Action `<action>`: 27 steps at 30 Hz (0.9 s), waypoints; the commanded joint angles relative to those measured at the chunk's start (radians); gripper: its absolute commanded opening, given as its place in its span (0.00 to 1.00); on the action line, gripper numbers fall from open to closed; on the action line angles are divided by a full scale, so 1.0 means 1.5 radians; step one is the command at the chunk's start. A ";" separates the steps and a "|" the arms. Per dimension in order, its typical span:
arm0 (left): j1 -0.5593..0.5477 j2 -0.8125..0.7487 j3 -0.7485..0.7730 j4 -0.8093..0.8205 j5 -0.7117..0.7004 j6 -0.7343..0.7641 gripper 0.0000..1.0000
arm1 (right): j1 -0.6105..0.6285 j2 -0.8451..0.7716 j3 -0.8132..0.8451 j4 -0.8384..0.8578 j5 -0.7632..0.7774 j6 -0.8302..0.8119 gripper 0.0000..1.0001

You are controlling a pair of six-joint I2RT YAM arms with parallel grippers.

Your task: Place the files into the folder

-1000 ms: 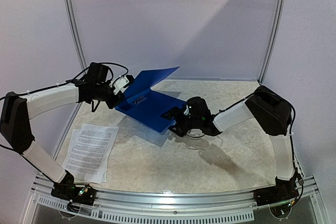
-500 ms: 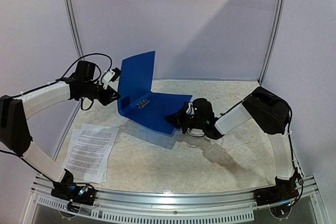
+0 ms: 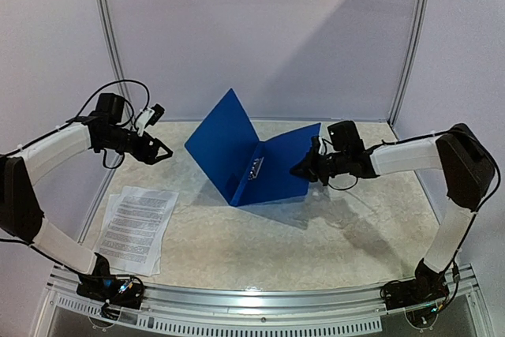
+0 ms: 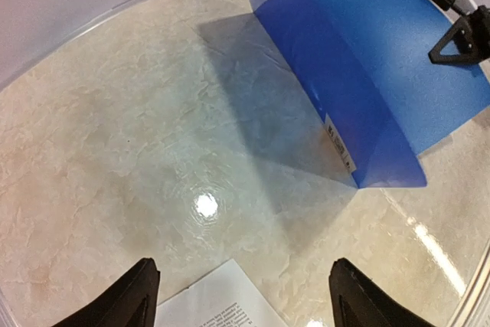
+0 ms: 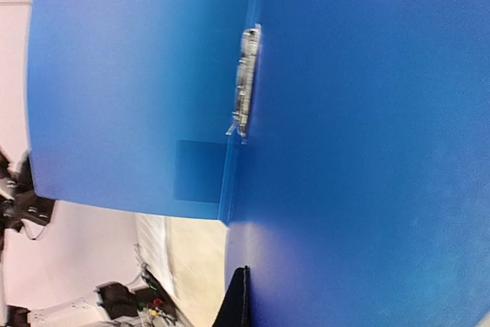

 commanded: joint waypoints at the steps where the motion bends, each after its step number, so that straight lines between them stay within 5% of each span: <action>1: 0.004 -0.052 0.035 -0.098 0.007 0.052 0.77 | -0.011 -0.079 0.082 -0.388 -0.011 -0.241 0.00; 11: -0.029 -0.063 0.122 -0.206 0.061 0.067 0.78 | -0.011 -0.141 0.184 -0.704 -0.033 -0.488 0.03; 20: -0.172 0.024 0.068 -0.167 -0.011 0.112 0.78 | -0.026 -0.147 0.157 -0.691 0.043 -0.449 0.12; 27: -0.174 0.150 0.062 -0.142 -0.013 0.089 0.81 | -0.073 -0.136 0.054 -0.643 0.154 -0.417 0.41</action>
